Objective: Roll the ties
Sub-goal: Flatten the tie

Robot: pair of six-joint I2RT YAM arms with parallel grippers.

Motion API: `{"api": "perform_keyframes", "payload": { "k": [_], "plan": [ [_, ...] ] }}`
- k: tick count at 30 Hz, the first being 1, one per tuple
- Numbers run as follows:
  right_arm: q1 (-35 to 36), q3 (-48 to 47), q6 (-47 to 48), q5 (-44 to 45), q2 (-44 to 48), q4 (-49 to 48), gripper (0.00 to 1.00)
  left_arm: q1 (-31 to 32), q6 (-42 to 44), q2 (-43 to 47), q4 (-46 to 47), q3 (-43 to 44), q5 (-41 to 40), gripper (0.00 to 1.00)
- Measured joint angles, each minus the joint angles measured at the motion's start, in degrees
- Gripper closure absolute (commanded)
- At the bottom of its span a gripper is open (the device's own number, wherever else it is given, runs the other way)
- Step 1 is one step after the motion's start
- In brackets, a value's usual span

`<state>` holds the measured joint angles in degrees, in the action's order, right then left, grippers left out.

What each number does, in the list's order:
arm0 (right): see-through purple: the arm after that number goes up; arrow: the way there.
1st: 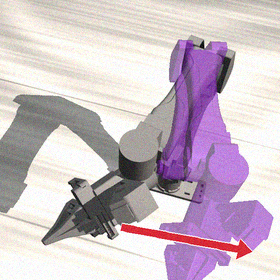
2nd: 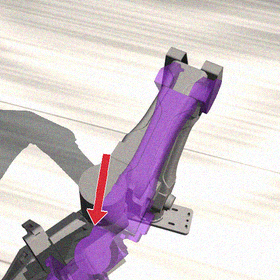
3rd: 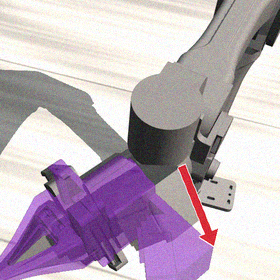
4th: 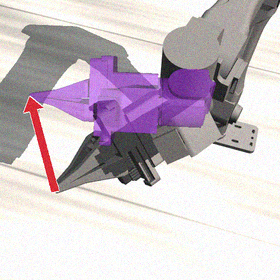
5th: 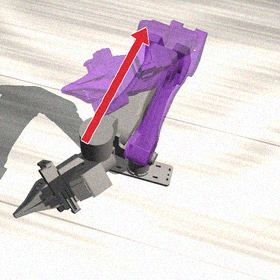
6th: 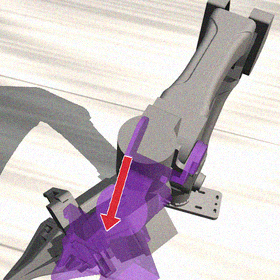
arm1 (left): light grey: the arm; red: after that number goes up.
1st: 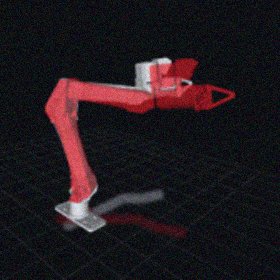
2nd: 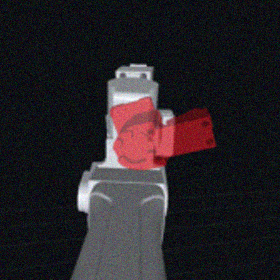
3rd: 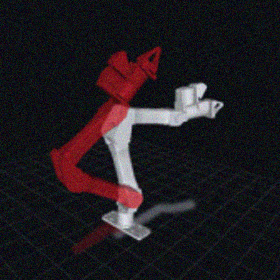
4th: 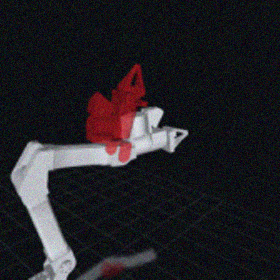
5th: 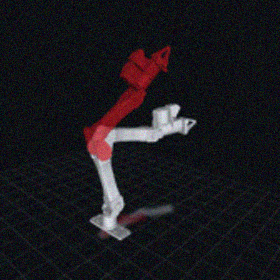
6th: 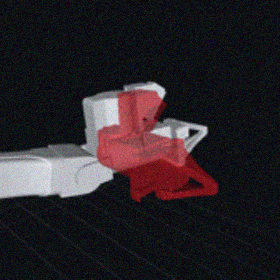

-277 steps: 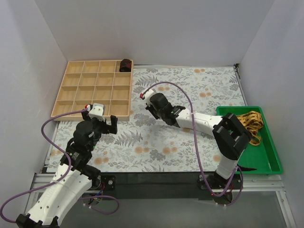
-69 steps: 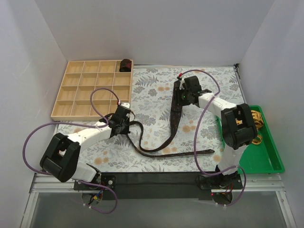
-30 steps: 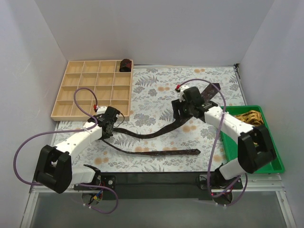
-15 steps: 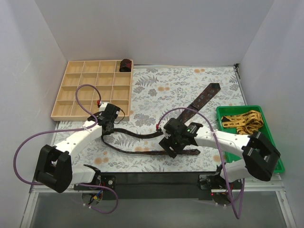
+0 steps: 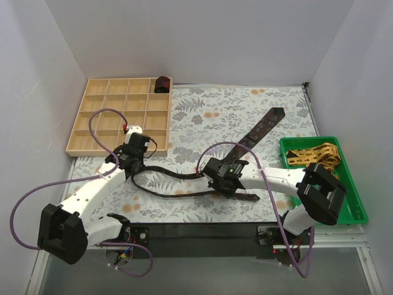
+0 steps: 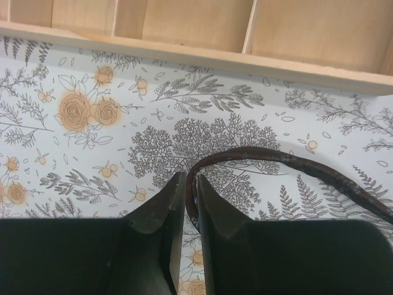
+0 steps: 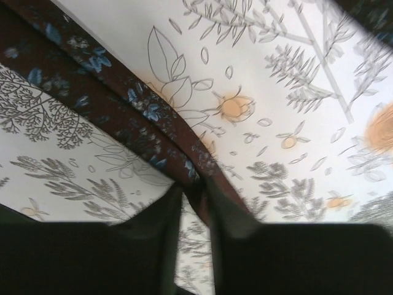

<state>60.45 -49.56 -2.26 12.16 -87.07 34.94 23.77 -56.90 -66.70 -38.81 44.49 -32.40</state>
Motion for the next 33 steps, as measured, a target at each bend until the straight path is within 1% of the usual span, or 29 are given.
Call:
{"api": "perform_keyframes", "payload": {
  "k": [2, 3, 9, 16, 22, 25, 28, 29, 31, 32, 33],
  "plan": [
    [-0.42, -1.44, 1.55, 0.50, -0.04, 0.33, 0.93, 0.02, 1.05, 1.46, 1.25, -0.20, 0.00, 0.84],
    [-0.87, -2.51, 2.32, 0.74, -0.20, 0.61, 0.99, 0.02, 1.49, 2.12, 1.88, -0.39, 0.00, 0.84],
    [-4.26, -9.40, 8.22, -0.70, -3.04, 1.11, 0.99, 0.00, 3.63, 2.82, 4.44, -2.27, 1.84, 0.84],
    [-13.94, -20.35, 16.31, -11.28, -8.39, 3.19, 0.99, -0.02, 5.75, 2.23, 6.91, -2.99, 6.34, 0.83],
    [-20.87, -30.77, 21.92, -19.30, -18.01, 7.19, 0.99, -0.02, 7.13, -0.92, 8.04, -2.99, 9.44, 0.81],
    [-23.63, -33.40, 23.61, -23.06, -23.10, 9.62, 0.99, -0.02, 7.63, -3.63, 7.96, -2.99, 10.69, 0.81],
    [-26.03, -35.19, 24.79, -26.21, -27.61, 11.72, 0.99, -0.02, 8.22, -4.24, 8.02, -2.99, 12.00, 0.80],
    [-26.73, -35.80, 25.05, -26.91, -28.87, 12.20, 0.98, -0.02, 8.57, -4.07, 8.24, -2.99, 12.55, 0.79],
    [-28.28, -37.62, 25.14, -28.70, -31.41, 13.68, 0.90, -0.02, 8.98, -3.82, 9.01, -2.99, 13.84, 0.78],
    [-28.85, -38.64, 25.11, -29.59, -32.22, 14.62, 0.85, -0.02, 9.35, -3.74, 9.53, -2.99, 14.67, 0.77],
    [-29.42, -39.65, 25.14, -30.05, -32.87, 15.19, 0.76, -0.02, 9.57, -3.72, 9.88, -2.99, 15.26, 0.77]
  ]
}}
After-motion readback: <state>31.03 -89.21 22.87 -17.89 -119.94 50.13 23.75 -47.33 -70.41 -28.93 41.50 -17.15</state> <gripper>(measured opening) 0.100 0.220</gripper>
